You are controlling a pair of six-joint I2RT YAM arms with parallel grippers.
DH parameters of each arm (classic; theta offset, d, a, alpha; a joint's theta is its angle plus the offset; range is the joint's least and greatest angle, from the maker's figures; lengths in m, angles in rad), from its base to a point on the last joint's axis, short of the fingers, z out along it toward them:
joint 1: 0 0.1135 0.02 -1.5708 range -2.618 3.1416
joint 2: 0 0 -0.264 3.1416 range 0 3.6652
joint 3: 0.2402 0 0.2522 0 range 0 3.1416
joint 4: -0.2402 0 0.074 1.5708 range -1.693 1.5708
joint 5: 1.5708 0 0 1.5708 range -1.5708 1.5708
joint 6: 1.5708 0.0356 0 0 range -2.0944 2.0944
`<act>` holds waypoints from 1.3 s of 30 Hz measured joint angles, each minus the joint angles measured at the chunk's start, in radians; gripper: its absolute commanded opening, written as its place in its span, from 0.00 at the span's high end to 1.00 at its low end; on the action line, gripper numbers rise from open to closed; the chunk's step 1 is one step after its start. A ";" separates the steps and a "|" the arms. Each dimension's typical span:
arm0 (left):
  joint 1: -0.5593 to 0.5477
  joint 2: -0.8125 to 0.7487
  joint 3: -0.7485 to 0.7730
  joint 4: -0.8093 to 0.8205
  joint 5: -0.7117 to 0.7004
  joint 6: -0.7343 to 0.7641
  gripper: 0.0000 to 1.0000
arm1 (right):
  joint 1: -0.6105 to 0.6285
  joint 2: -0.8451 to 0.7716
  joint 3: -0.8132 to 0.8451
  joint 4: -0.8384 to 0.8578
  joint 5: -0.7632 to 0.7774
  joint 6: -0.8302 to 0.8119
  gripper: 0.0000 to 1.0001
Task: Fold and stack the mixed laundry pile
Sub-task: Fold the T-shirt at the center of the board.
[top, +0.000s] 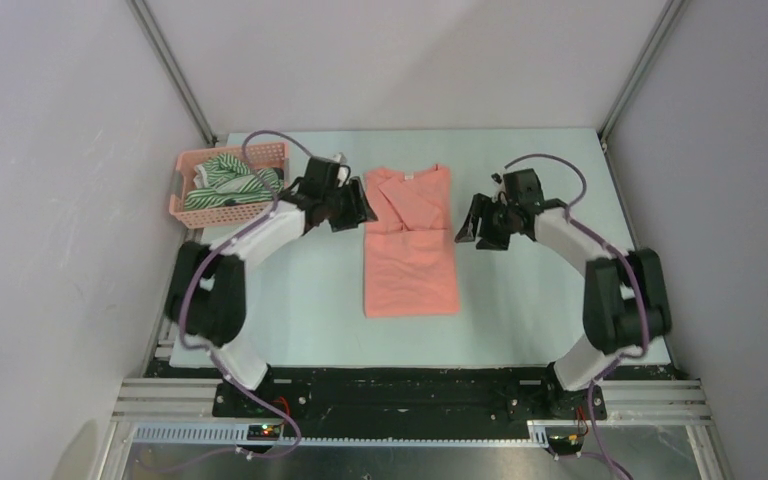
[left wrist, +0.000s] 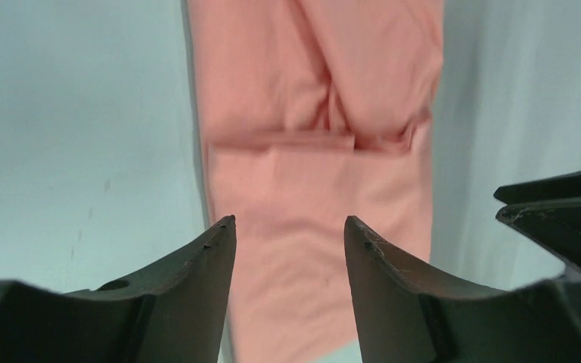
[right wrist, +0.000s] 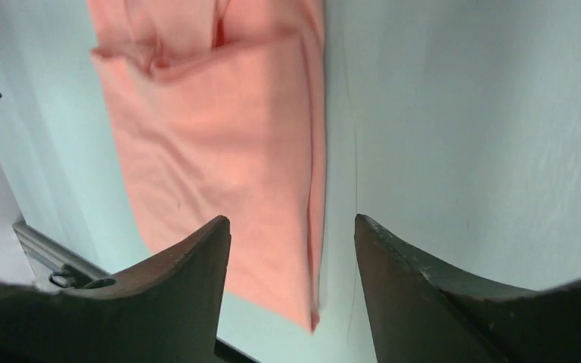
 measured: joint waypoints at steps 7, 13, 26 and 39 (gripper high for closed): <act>-0.035 -0.285 -0.331 0.000 0.048 -0.026 0.40 | 0.034 -0.322 -0.304 -0.011 -0.003 0.042 0.36; -0.141 -0.411 -0.579 -0.010 0.055 -0.090 0.38 | 0.093 -0.443 -0.541 0.043 -0.023 0.166 0.40; -0.191 -0.452 -0.790 0.235 0.119 -0.266 0.47 | 0.216 -0.380 -0.659 0.320 -0.029 0.387 0.51; -0.196 -0.423 -0.821 0.331 0.123 -0.343 0.62 | 0.222 -0.375 -0.707 0.413 -0.003 0.442 0.66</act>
